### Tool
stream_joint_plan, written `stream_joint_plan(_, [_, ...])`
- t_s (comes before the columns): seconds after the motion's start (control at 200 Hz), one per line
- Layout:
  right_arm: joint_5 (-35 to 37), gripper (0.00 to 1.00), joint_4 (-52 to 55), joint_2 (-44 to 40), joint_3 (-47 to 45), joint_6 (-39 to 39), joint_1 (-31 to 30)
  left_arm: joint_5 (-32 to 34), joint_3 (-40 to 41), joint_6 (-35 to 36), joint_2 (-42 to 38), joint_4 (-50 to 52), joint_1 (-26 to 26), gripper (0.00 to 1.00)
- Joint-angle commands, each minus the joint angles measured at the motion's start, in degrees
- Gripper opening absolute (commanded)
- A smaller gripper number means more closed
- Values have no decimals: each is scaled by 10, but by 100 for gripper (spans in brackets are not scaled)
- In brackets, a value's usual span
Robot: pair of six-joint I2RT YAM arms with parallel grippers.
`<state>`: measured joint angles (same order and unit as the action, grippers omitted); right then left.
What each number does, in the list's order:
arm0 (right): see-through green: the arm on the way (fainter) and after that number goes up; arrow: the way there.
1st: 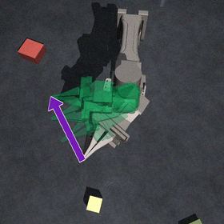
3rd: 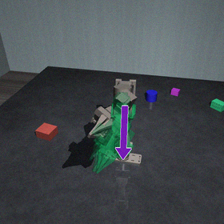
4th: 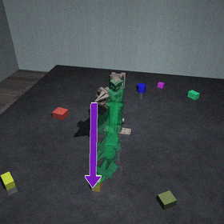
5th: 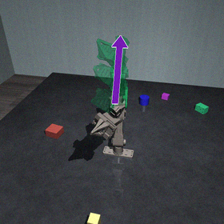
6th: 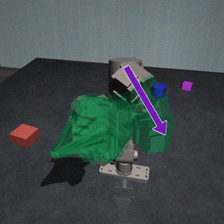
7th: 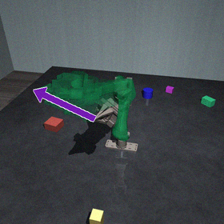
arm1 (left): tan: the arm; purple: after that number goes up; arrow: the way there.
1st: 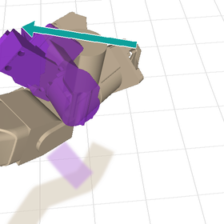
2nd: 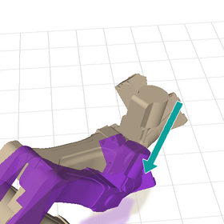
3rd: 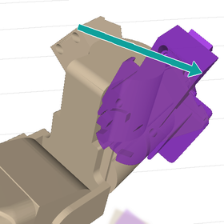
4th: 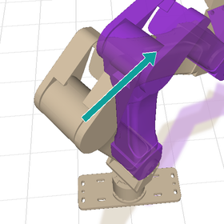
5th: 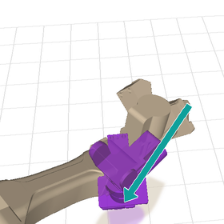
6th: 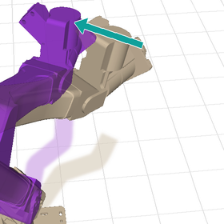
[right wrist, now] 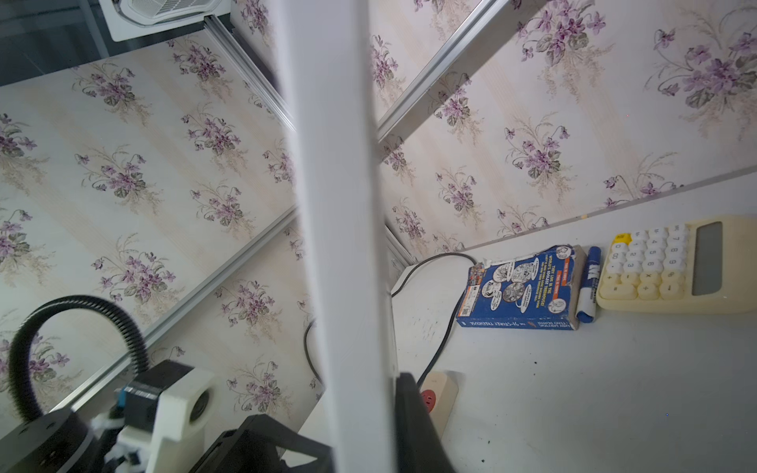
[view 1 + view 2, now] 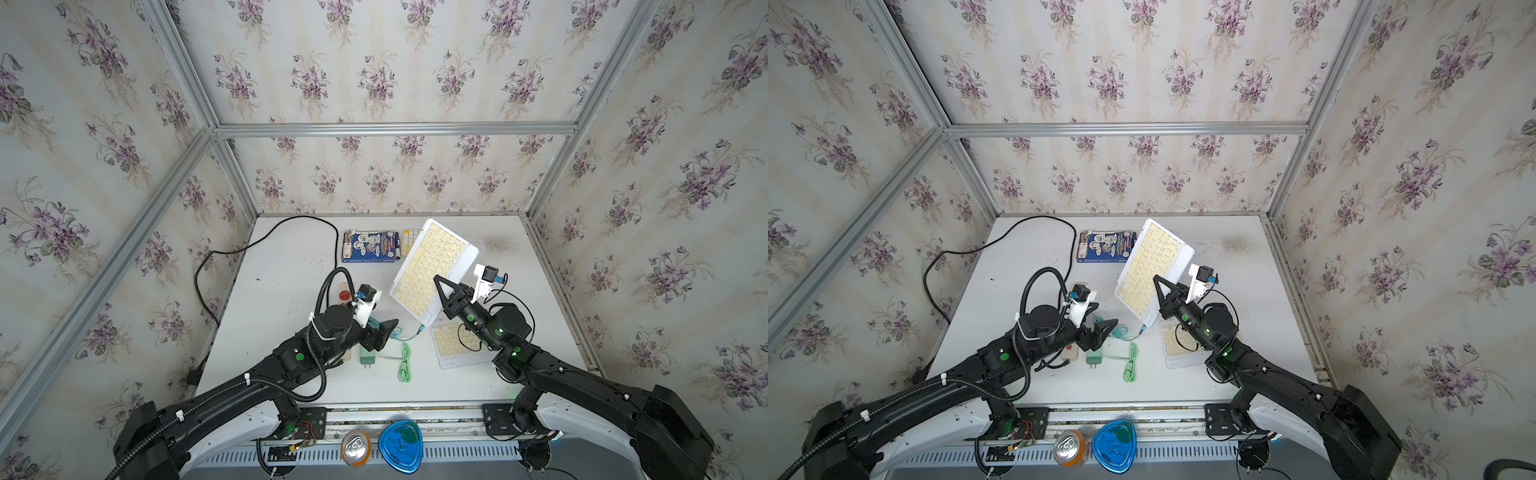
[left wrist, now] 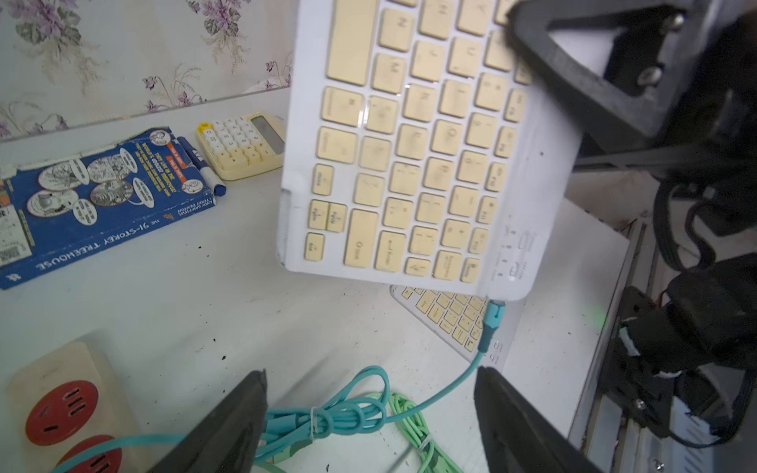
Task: Unplug the wireless keyboard
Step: Remove the power cord from the keyboard.
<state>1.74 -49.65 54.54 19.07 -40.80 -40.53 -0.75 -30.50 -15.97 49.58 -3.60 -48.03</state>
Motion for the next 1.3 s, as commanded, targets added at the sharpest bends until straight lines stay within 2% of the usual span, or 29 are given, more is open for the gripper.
stream_joint_plan(0.0, [-5, 10, -26, -5, 13, 1, 0, -107, -13, -102, -19, -53, 9, 81])
stream_joint_plan(0.16, [-1, 4, -32, -10, 9, -8, 0, -107, -21, -150, -41, -59, 9, 82])
stream_joint_plan(0.39, [56, 0, -65, -41, -18, -63, 0, -87, -62, -59, -13, 18, 9, 81])
stream_joint_plan(0.525, [108, 0, -14, -81, 0, -94, 0, -95, -91, 10, 3, 39, 2, 78])
stream_joint_plan(0.58, [120, 0, 9, -94, 9, -98, 0, -65, -87, 31, 10, 37, -13, 78])
stream_joint_plan(0.659, [125, 0, 24, -104, 20, -102, 0, 2, -87, 80, 28, 39, -67, 77])
stream_joint_plan(0.754, [123, 0, 27, -108, 23, -112, -1, 43, -100, 123, 53, 47, -120, 77])
stream_joint_plan(0.929, [134, 0, 16, -111, 11, -133, -7, 74, -121, 116, 97, 62, -126, 76])
stream_joint_plan(1.164, [161, 0, 13, -112, 7, -144, -37, 56, -136, 126, 134, 67, -127, 67])
stream_joint_plan(1.294, [176, 0, -14, -88, 7, -141, -57, 42, -144, 130, 143, 71, -127, 56])
